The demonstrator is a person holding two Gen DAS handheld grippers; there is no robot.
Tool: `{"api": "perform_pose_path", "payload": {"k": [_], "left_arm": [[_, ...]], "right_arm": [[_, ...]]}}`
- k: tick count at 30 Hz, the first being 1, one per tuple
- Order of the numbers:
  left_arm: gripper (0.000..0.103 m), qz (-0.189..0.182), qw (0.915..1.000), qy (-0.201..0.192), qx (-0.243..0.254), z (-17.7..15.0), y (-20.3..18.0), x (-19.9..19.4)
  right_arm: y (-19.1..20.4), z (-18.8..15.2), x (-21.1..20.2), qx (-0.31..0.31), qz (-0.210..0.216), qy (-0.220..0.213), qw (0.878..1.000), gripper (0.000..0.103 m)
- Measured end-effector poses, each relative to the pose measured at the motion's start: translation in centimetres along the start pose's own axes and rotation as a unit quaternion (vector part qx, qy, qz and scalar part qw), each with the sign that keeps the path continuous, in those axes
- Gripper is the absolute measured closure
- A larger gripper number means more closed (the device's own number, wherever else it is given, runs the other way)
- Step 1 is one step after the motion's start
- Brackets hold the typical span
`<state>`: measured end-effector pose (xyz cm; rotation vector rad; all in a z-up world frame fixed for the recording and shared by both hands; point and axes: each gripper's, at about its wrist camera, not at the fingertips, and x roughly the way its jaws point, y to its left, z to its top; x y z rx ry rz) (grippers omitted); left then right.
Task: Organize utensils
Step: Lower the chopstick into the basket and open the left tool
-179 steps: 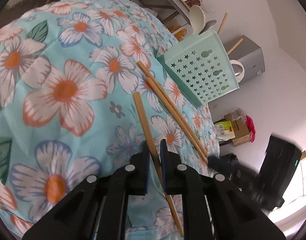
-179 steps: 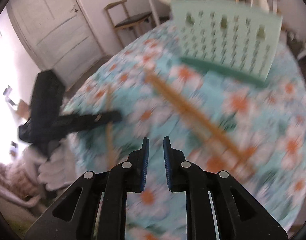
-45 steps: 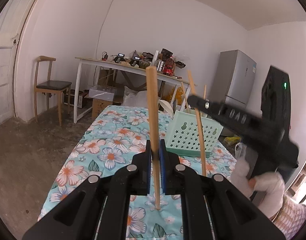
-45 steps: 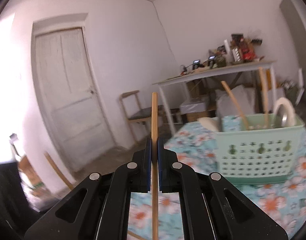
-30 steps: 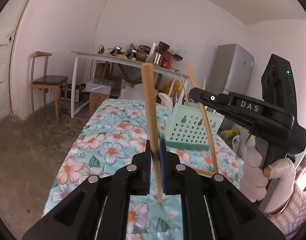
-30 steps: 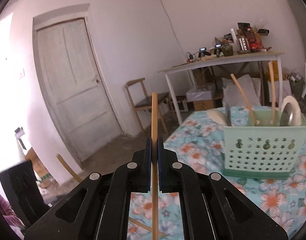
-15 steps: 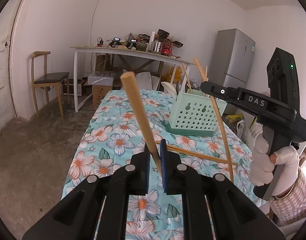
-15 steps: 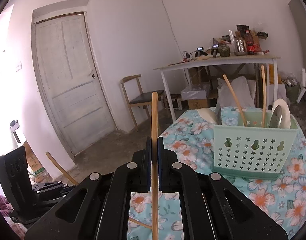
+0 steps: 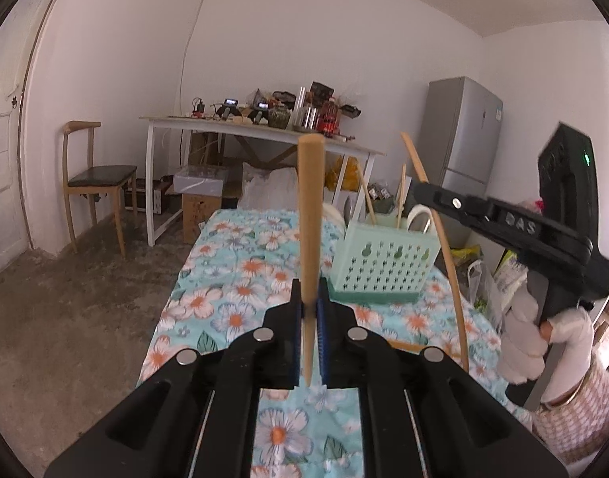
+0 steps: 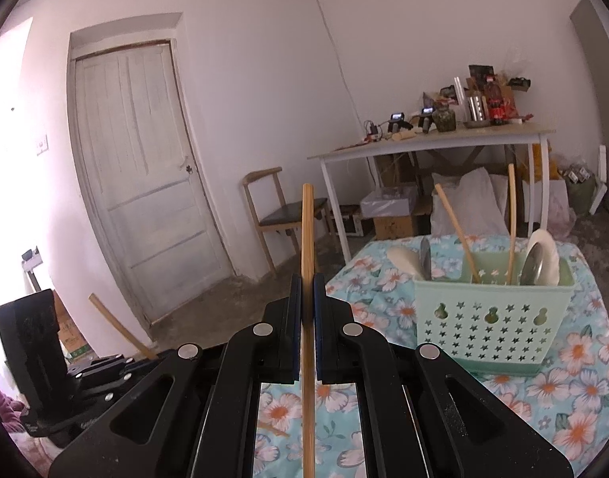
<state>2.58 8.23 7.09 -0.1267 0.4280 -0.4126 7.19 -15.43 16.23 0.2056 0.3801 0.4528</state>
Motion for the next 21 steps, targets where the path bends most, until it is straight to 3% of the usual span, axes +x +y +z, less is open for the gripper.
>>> {"api": "perform_pose_path", "payload": {"k": [11, 21], "left_arm": [[0.097, -0.045, 0.9961, -0.073, -0.018, 7.1, -0.4, 1.6], [0.097, -0.084, 0.9917, -0.096, -0.02, 11.9, -2.5, 5.0]], "right_arm": [[-1.3, 2.3, -4.5, 0.009, -0.018, -0.069, 0.997, 0.099], [-4.2, 2.8, -7.5, 0.037, -0.043, -0.116, 0.992, 0.099]]}}
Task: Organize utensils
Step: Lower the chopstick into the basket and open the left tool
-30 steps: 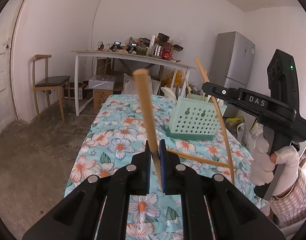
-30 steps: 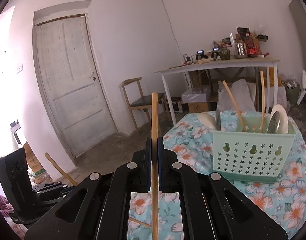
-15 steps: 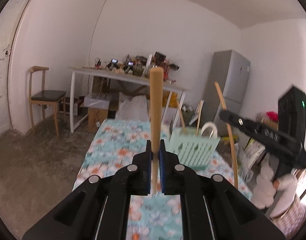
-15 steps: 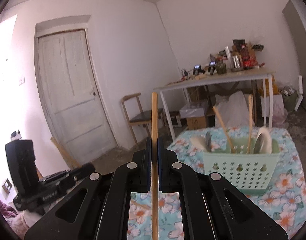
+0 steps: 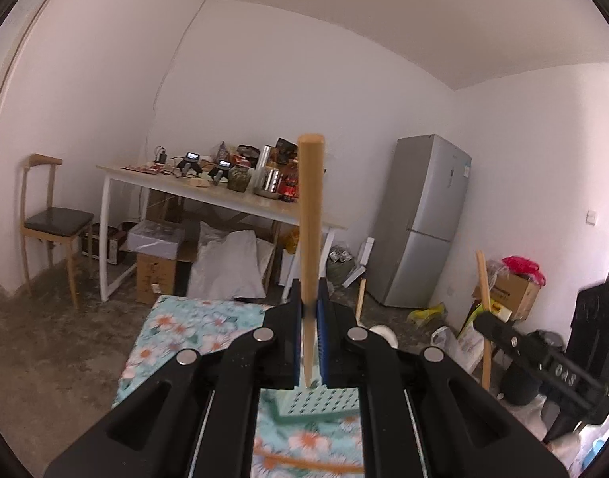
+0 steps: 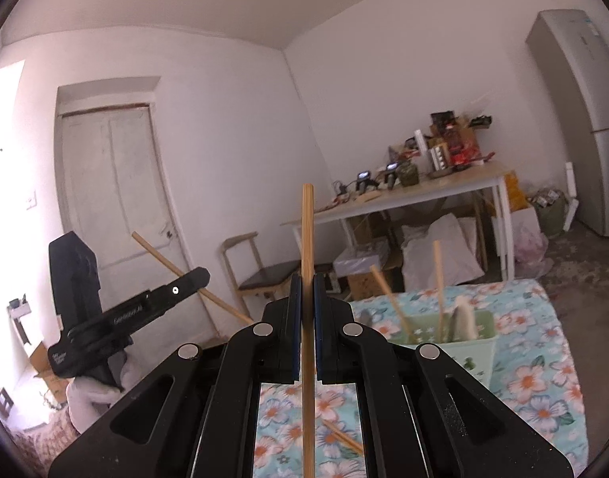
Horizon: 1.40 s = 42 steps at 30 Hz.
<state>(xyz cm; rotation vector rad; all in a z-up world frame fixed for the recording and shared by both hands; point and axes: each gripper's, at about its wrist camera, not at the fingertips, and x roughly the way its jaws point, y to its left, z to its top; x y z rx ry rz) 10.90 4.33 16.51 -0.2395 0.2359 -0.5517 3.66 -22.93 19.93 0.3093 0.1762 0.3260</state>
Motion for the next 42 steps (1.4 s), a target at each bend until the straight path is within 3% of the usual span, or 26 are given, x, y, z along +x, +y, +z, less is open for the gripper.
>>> {"api": "perform_pose_path", "payload": {"k": [11, 16, 29, 38, 41, 42], "left_arm": [[0.097, -0.065, 0.9962, -0.021, -0.055, 3.4, -0.8, 7.3], [0.097, -0.064, 0.9974, 0.01, -0.032, 2.1, -2.3, 11.8], [0.097, -0.031, 0.9953, 0.085, 0.035, -1.8, -4.3, 17.1], [0.097, -0.028, 0.991, 0.129, 0.021, -4.8, -3.9, 19.8], [0.087, -0.031, 0.9899, 0.137, 0.014, -5.1, -3.8, 19.9], [0.073, -0.032, 0.9901, 0.136, 0.012, -5.1, -3.8, 19.7]], "right_arm": [[-5.5, 0.8, -2.9, 0.051, -0.04, -0.038, 0.997, 0.099], [-8.0, 0.4, -2.6, 0.07, -0.052, -0.036, 0.996, 0.099], [-11.4, -0.9, -1.3, 0.09, -0.065, -0.017, 0.994, 0.099], [-11.1, -0.9, -1.6, 0.081, -0.067, -0.013, 0.994, 0.099], [-11.2, -0.8, -1.5, 0.08, -0.068, -0.012, 0.994, 0.099], [-11.2, -0.8, -1.4, 0.08, -0.068, -0.012, 0.994, 0.099]]}}
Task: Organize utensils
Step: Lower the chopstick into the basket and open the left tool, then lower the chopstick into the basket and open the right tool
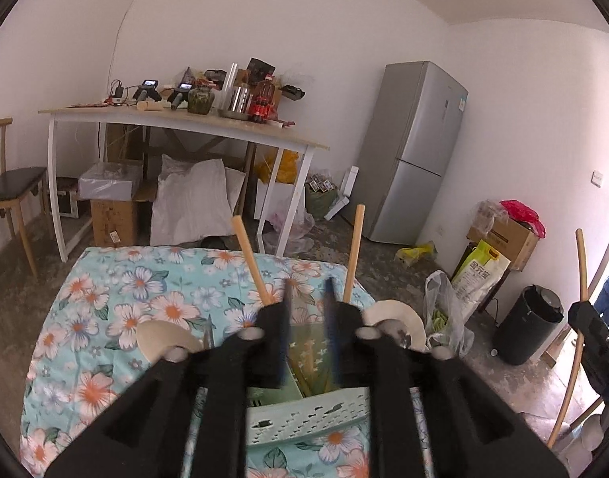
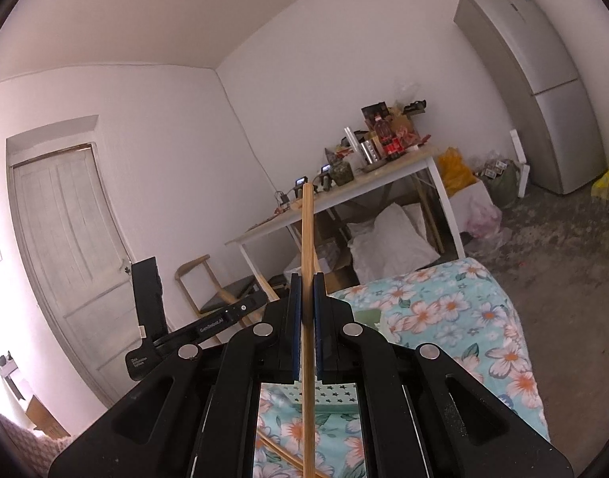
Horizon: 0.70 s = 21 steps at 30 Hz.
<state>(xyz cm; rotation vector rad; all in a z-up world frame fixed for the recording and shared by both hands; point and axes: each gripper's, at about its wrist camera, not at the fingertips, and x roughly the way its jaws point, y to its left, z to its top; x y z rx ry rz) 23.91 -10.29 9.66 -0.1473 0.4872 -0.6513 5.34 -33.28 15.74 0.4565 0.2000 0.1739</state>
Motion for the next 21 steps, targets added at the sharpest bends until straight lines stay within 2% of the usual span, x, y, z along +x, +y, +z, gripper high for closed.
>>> {"api": "perform_pose_path", "payload": {"k": [1, 6, 14, 16, 18, 21], "left_arm": [[0.063, 0.002, 1.0, -0.002, 0.0, 0.0, 0.0, -0.2], [0.049, 0.011, 0.9998, -0.015, 0.01, 0.1, -0.4, -1.2], [0.042, 0.018, 0.9977, -0.065, 0.0, -0.2, 0.1, -4.9], [0.042, 0.0, 0.9976, -0.07, 0.004, -0.7, -0.3, -6.1], [0.042, -0.04, 0.9971, -0.062, 0.02, -1.7, -1.1, -7.3], [0.042, -0.105, 0.9936, -0.02, 0.036, -3.4, -2.4, -7.6]], "right_arm": [[0.0, 0.0, 0.0, 0.0, 0.0, 0.0, 1.0, 0.099], [0.1, -0.1, 0.1, 0.001, 0.003, 0.004, 1.0, 0.099], [0.4, 0.2, 0.3, -0.002, 0.007, 0.009, 1.0, 0.099], [0.3, 0.3, 0.6, 0.002, 0.012, 0.014, 1.0, 0.099], [0.2, 0.3, 1.0, 0.008, 0.021, 0.023, 0.999, 0.099], [0.3, 0.1, 2.3, 0.025, 0.046, 0.052, 0.997, 0.099]]}}
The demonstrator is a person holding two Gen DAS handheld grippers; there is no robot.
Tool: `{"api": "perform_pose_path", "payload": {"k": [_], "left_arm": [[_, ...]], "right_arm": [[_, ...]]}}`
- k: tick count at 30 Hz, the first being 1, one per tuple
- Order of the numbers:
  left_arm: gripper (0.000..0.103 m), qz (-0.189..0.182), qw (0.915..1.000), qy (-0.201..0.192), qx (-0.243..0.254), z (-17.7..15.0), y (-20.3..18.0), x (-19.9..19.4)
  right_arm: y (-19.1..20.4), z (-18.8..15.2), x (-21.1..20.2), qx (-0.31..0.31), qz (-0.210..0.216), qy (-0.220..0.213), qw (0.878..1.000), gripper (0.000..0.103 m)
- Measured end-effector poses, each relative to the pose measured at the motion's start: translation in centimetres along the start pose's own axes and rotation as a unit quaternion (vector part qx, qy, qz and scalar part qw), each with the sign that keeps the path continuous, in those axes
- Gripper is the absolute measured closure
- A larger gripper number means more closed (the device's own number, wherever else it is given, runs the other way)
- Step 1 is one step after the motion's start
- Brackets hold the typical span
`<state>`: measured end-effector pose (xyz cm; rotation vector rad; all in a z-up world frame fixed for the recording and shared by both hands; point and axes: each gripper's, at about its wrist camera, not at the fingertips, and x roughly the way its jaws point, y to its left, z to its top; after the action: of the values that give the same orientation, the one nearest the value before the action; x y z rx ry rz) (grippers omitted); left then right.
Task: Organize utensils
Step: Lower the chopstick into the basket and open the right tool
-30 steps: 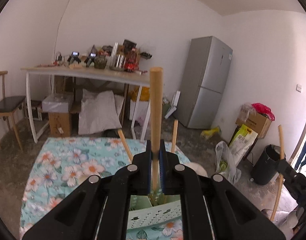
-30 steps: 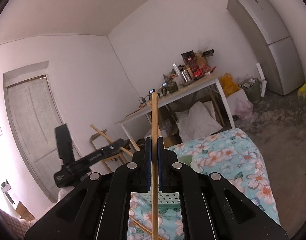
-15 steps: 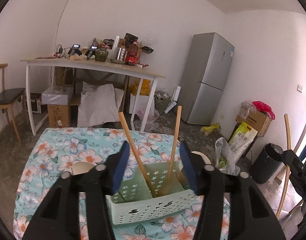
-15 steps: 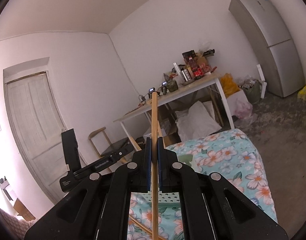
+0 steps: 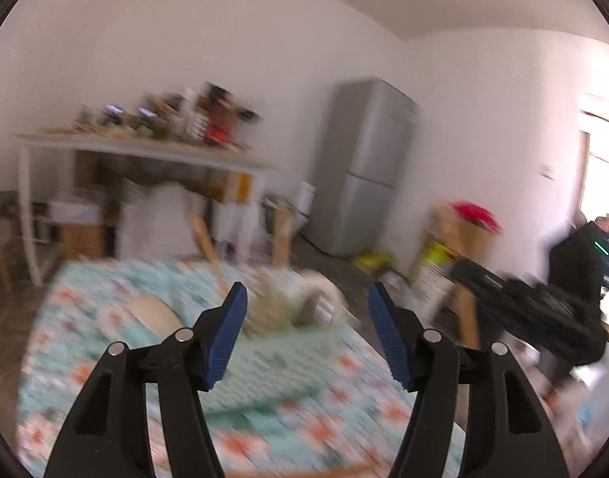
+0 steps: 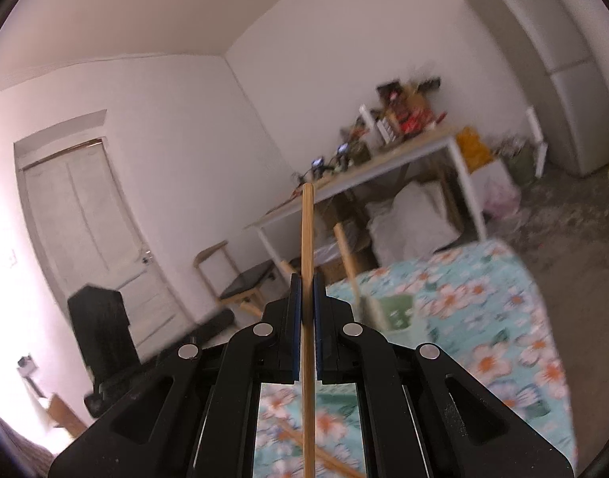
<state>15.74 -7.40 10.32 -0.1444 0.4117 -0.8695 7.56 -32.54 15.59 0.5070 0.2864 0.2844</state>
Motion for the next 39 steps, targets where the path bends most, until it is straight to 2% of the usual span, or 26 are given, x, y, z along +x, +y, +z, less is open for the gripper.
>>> {"api": "perform_pose_path", "payload": {"k": [4, 6, 12, 17, 27, 31, 39], "left_arm": [[0.042, -0.088, 0.994, 0.062, -0.02, -2.8, -1.1, 0.4], [0.042, -0.112, 0.9905, 0.077, -0.026, -3.8, -1.4, 0.4], [0.042, -0.132, 0.9843, 0.116, -0.018, -6.2, -2.0, 0.7], [0.042, -0.107, 0.9855, 0.131, -0.011, -8.0, -1.9, 1.0], [0.042, -0.051, 0.9889, 0.129, -0.053, -9.1, 1.9, 0.7], [0.042, -0.05, 0.9885, 0.119, -0.08, -9.5, 2.8, 0.0], [0.042, -0.028, 0.9847, 0.104, -0.137, -10.7, 5.7, -2.2]], "right_arm": [[0.1, -1.0, 2.3, 0.025, 0.026, 0.049, 0.998, 0.099], [0.2, -1.4, 3.0, 0.032, 0.03, 0.065, 0.997, 0.099], [0.7, -2.4, 4.3, 0.056, 0.051, 0.102, 0.992, 0.099], [2.1, -2.9, 4.4, 0.055, 0.068, 0.118, 0.989, 0.099], [5.5, -2.2, 2.7, -0.05, 0.046, 0.118, 0.991, 0.099], [7.1, -1.1, 3.2, -0.101, 0.026, 0.099, 0.99, 0.099], [9.3, 3.0, 3.5, -0.173, 0.003, 0.024, 0.985, 0.099]]}}
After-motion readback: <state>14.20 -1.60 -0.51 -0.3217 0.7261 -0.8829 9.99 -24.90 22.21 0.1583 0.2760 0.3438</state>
